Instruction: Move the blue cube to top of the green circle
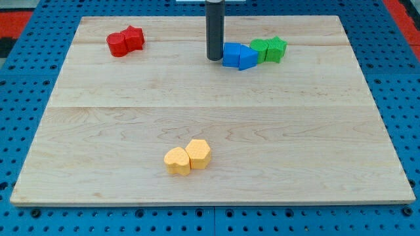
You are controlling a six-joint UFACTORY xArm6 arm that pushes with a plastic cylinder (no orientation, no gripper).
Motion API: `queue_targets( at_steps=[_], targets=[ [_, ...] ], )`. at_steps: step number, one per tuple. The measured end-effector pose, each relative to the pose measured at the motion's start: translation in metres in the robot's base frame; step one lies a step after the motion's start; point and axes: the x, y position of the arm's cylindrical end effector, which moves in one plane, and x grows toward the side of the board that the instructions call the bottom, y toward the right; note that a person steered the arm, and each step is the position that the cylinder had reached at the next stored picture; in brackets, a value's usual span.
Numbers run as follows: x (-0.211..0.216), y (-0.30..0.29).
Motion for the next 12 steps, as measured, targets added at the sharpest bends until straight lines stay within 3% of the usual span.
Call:
queue_targets(
  at_steps=[1, 3, 4, 5, 12],
  targets=[
    [0.000, 0.008],
    [0.011, -0.032],
    [0.048, -0.021],
    [0.050, 0.008],
    [0.000, 0.041]
  ],
)
